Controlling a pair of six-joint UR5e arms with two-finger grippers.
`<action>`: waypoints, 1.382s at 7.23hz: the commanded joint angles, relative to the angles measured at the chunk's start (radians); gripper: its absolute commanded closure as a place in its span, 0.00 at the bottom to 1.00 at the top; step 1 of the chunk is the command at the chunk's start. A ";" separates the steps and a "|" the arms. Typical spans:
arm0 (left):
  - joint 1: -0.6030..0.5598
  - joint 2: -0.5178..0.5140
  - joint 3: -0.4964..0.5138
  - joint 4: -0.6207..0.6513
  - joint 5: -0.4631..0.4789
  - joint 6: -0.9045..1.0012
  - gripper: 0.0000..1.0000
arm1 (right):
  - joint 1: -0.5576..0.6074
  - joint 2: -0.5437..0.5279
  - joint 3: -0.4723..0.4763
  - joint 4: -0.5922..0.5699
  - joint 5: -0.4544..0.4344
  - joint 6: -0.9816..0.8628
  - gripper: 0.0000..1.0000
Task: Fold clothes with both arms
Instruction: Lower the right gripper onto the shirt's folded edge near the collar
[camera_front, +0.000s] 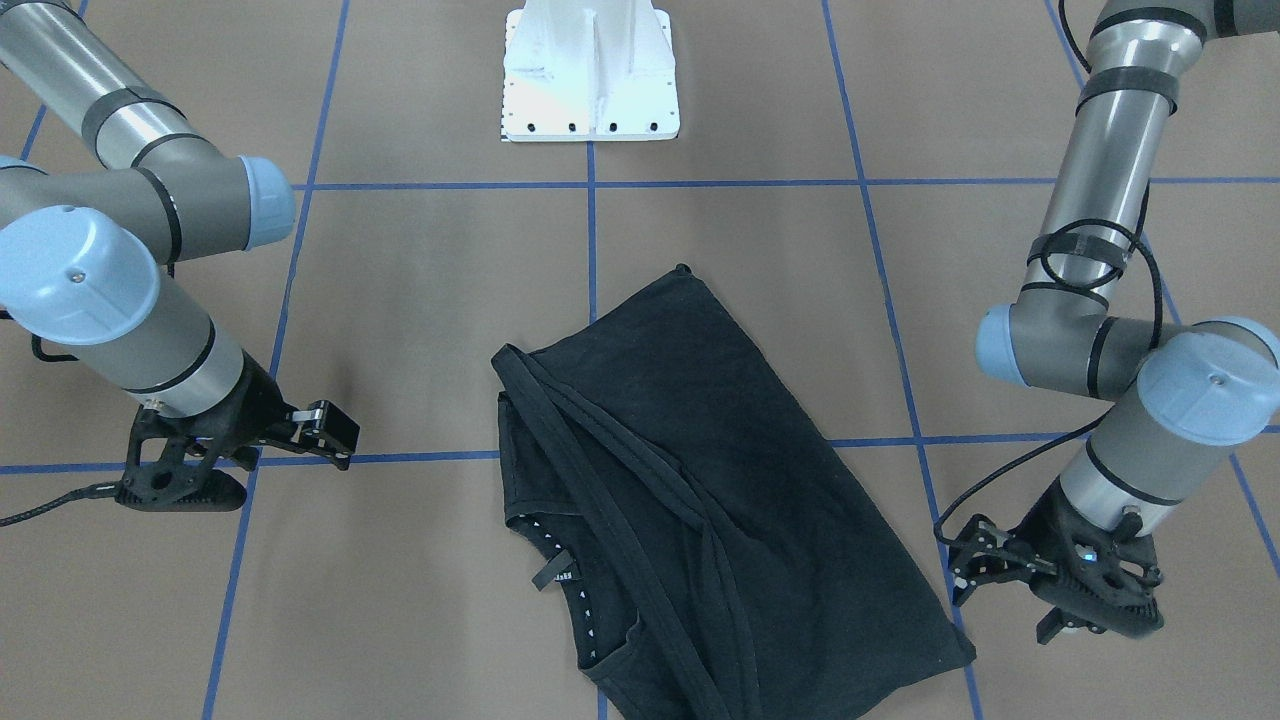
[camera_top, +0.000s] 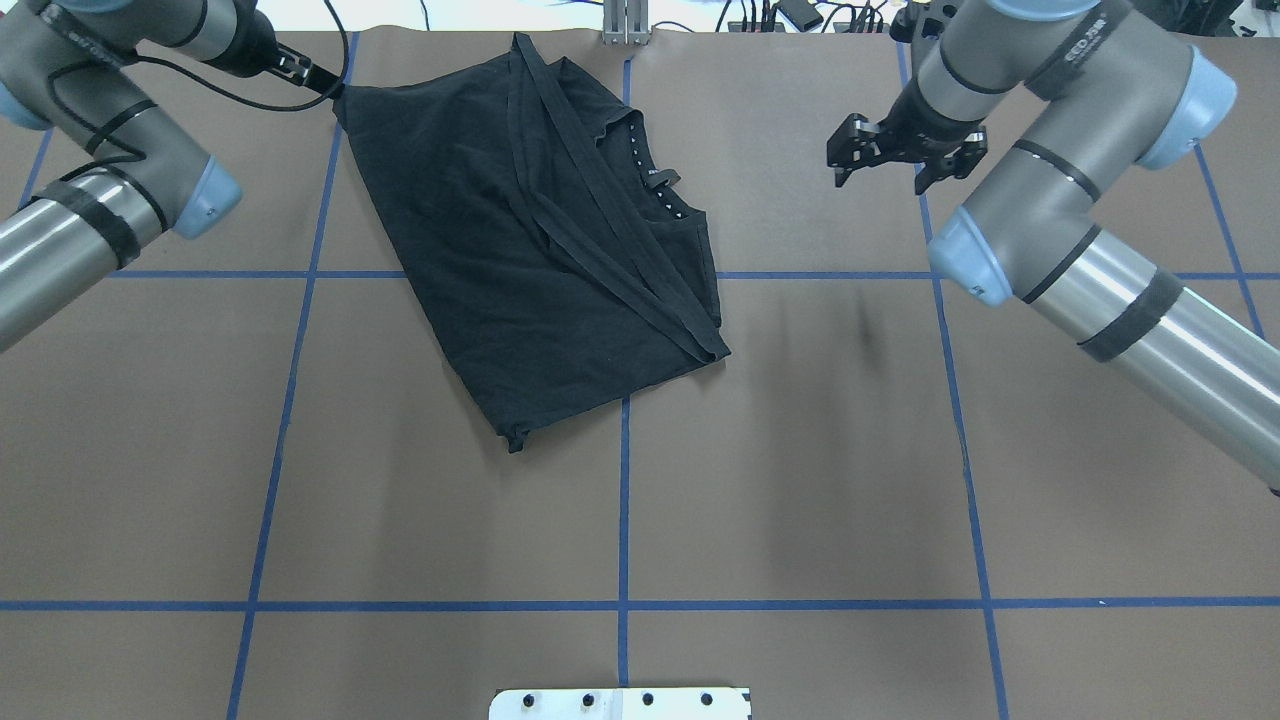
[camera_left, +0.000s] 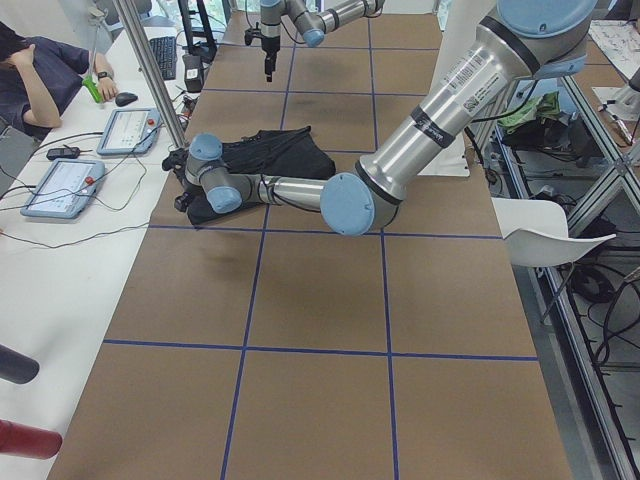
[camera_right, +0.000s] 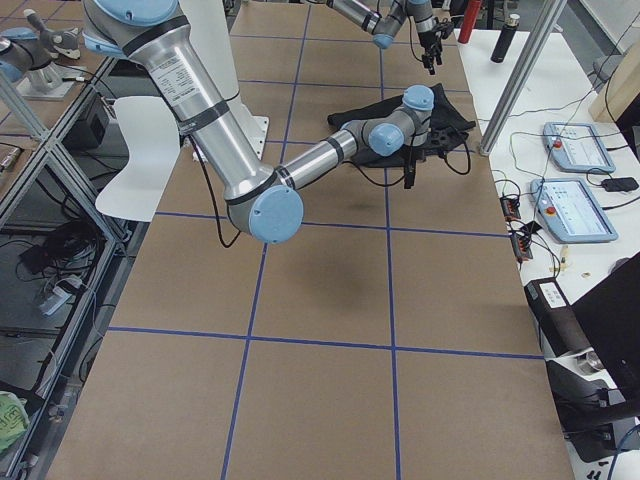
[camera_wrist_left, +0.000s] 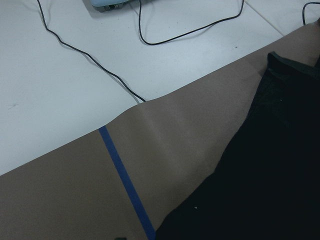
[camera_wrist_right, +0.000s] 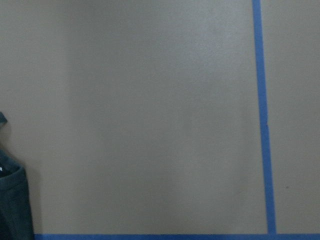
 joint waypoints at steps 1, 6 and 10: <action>-0.001 0.061 -0.067 0.002 -0.014 -0.010 0.00 | -0.083 0.064 -0.005 0.002 -0.079 0.215 0.02; 0.005 0.139 -0.112 -0.013 -0.036 -0.060 0.00 | -0.249 0.170 -0.166 0.197 -0.277 0.551 0.06; 0.007 0.151 -0.113 -0.015 -0.037 -0.060 0.00 | -0.333 0.153 -0.166 0.194 -0.348 0.561 0.06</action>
